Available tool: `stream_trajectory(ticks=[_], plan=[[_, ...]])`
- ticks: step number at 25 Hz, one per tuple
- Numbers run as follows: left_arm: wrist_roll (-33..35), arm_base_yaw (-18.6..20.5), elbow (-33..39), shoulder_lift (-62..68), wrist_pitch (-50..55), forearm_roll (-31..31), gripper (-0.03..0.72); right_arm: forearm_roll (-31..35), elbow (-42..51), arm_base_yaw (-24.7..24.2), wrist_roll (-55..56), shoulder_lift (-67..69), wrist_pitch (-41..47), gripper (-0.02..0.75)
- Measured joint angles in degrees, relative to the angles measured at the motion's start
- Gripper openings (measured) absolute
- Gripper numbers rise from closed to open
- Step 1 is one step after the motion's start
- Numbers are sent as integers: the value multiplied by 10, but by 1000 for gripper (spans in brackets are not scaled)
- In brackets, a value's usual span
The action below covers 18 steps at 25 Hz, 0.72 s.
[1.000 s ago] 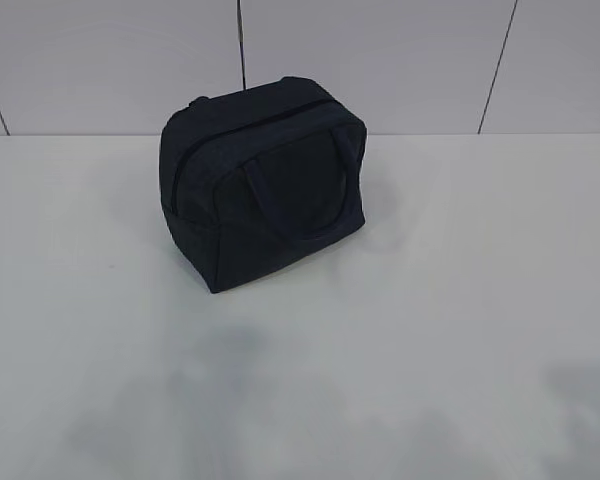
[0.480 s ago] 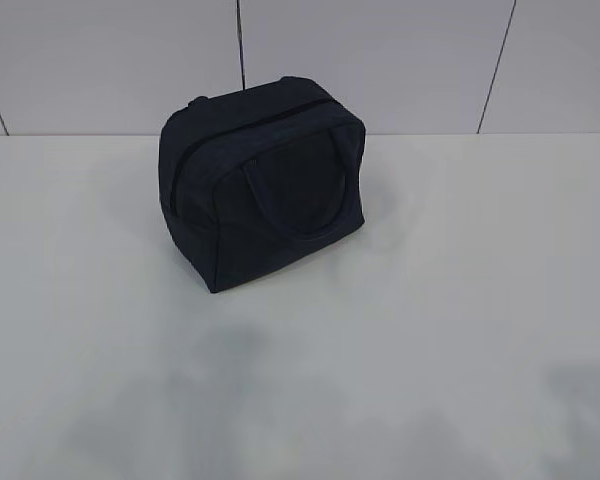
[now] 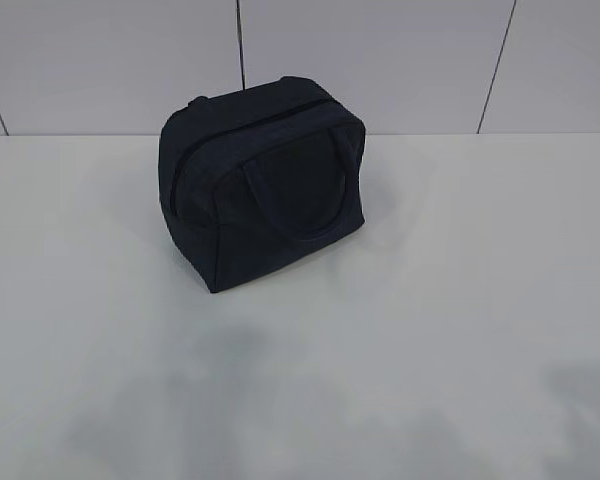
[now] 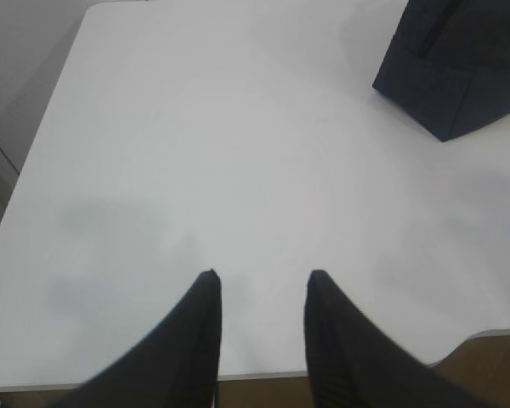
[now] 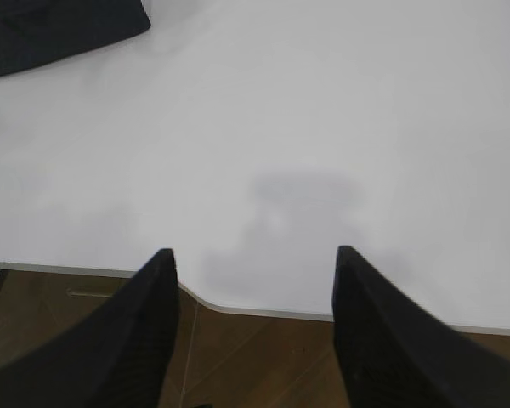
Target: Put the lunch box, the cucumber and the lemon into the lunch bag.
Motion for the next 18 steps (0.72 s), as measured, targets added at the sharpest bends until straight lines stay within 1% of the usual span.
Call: stream_trajectory(ticks=[18], plan=[[1, 0, 0, 0, 0, 0, 236, 0, 0, 0, 0, 0, 0, 433]])
